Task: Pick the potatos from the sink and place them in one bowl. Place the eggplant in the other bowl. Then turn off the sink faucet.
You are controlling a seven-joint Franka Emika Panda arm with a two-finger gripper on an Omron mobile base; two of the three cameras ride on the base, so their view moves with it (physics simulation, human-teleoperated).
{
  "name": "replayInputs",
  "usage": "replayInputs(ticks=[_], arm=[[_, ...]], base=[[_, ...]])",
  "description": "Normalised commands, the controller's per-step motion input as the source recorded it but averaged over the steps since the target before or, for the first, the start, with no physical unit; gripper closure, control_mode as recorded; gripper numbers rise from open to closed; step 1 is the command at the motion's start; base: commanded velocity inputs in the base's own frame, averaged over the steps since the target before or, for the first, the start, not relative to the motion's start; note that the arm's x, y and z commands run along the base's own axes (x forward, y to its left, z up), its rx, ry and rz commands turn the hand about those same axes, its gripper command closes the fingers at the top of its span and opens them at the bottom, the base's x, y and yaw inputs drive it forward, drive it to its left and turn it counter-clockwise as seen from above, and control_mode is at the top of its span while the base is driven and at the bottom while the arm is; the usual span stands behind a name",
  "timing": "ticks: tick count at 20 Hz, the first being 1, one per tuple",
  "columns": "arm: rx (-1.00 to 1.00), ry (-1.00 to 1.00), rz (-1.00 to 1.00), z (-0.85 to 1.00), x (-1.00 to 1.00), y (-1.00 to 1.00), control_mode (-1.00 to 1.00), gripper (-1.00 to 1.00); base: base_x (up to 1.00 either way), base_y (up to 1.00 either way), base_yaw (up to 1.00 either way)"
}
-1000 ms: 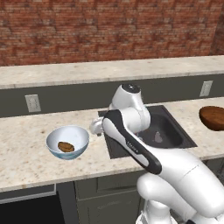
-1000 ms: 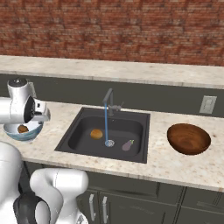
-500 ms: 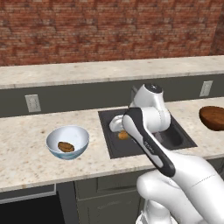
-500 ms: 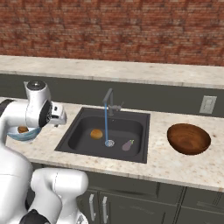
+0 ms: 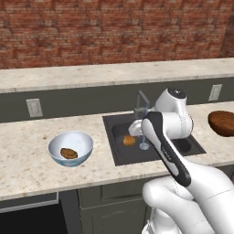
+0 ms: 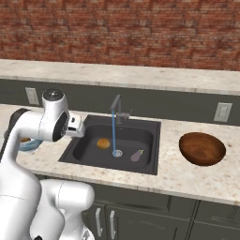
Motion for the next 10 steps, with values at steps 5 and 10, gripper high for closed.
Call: replayInputs(ticks=[5, 10], arm=[[0.0, -0.01, -0.06, -0.14, 0.0, -0.3, -1.0, -1.0], [0.0, -0.06, -0.05, -0.24, 0.0, -0.26, -1.0, -1.0]], base=[[0.0, 0.0, 0.0], [0.0, 0.0, 0.0]])
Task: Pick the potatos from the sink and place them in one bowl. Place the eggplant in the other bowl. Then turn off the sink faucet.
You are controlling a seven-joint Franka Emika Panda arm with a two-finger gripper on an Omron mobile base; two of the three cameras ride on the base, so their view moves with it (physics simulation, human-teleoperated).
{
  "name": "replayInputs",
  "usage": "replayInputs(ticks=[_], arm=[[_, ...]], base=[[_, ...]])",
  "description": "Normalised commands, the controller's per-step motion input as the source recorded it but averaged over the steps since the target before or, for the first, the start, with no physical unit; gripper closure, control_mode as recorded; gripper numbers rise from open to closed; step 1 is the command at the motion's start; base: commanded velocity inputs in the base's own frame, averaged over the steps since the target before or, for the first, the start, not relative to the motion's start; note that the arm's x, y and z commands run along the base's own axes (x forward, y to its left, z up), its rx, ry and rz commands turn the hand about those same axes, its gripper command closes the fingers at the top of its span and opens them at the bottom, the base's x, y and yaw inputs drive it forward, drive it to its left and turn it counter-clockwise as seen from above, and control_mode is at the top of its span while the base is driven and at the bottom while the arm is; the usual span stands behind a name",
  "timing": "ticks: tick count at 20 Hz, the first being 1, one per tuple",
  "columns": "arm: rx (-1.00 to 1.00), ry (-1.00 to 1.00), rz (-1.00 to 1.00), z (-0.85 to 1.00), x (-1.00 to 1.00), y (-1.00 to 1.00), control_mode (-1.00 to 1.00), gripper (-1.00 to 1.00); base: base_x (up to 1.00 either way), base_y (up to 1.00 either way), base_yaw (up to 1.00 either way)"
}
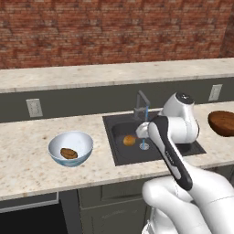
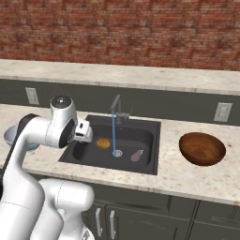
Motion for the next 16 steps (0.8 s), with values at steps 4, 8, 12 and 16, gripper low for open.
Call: replayInputs(ticks=[4, 8, 12, 16], arm=[[0.0, -0.06, -0.04, -0.26, 0.0, -0.25, -1.0, -1.0], [0.0, -0.06, -0.03, -0.27, 0.05, -0.21, -1.0, -1.0], [0.0, -0.02, -0.01, -0.21, 0.17, -0.17, -1.0, -1.0], [0.03, 0.02, -0.02, -0.04, 0.26, -0.18, -1.0, -1.0]], base=[[0.0, 0.0, 0.0], [0.0, 0.0, 0.0], [0.0, 0.0, 0.0], [0.0, 0.0, 0.0]])
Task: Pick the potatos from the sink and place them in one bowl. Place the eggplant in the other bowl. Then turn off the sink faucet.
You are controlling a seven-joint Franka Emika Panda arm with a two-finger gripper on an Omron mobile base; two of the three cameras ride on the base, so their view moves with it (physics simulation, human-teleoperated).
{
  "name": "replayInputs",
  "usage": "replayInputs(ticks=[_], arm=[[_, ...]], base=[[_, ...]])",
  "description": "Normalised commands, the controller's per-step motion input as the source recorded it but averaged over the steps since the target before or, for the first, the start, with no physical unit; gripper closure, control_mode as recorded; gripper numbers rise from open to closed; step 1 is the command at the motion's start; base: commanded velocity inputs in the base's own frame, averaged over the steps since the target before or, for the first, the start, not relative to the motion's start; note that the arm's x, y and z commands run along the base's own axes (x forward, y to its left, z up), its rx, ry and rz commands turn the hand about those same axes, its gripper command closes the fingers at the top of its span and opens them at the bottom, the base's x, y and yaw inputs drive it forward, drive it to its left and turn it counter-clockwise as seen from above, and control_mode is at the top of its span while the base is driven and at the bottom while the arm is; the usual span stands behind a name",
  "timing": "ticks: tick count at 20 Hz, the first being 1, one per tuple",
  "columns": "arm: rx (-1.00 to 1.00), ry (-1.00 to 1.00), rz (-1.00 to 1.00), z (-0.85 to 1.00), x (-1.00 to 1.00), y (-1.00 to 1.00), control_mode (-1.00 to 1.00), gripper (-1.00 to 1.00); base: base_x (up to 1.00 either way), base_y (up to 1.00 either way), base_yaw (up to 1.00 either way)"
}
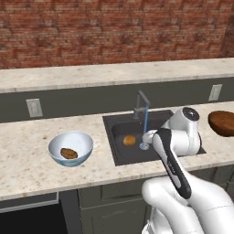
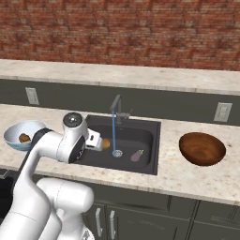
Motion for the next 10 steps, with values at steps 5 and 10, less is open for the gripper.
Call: replayInputs(ticks=[5, 10], arm=[[0.06, 0.08, -0.01, 0.0, 0.33, -0.1, -1.0, -1.0], [0.05, 0.05, 0.0, -0.07, 0.41, 0.0, -1.0, -1.0]], base=[[0.0, 0.0, 0.0], [0.0, 0.0, 0.0]])
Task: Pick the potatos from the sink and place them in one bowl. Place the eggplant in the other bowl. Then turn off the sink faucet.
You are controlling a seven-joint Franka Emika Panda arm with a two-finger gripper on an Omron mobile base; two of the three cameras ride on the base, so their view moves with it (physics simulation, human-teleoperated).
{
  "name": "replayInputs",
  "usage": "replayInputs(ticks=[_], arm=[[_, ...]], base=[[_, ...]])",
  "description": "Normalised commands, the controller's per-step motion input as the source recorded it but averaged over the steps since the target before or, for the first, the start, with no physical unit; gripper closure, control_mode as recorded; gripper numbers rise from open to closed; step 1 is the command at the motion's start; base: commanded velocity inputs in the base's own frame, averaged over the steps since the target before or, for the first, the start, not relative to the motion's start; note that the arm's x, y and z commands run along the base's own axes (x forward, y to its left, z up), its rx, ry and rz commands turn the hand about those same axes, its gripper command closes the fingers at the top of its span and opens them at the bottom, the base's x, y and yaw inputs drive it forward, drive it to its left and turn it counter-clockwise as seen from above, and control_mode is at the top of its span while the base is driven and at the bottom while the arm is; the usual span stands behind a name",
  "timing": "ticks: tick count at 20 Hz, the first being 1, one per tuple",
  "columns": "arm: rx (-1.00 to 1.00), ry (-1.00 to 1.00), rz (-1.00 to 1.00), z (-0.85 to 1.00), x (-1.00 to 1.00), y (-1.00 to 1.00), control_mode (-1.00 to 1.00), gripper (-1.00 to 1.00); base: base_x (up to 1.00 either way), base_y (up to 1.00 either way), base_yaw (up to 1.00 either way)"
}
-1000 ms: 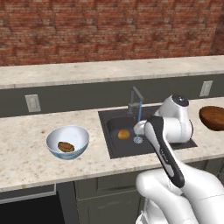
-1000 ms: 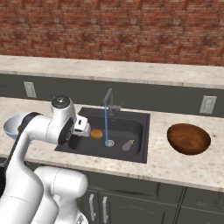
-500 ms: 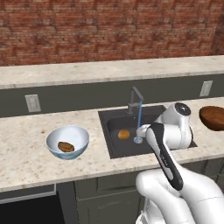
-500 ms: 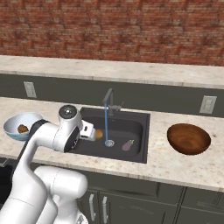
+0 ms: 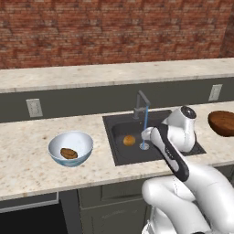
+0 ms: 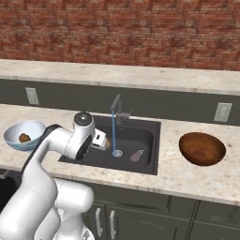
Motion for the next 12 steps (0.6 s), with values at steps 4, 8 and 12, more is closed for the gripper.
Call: replayInputs(ticks=[4, 8, 12], arm=[[0.01, 0.02, 0.0, -0.17, 0.37, 0.0, -1.0, -1.0], [0.0, 0.0, 0.0, -0.27, 0.25, 0.0, -1.0, -1.0], [0.0, 0.0, -0.01, -0.29, 0.18, 0.0, -1.0, -1.0]], base=[[0.0, 0.0, 0.0], [0.0, 0.0, 0.0], [0.0, 0.0, 0.0]])
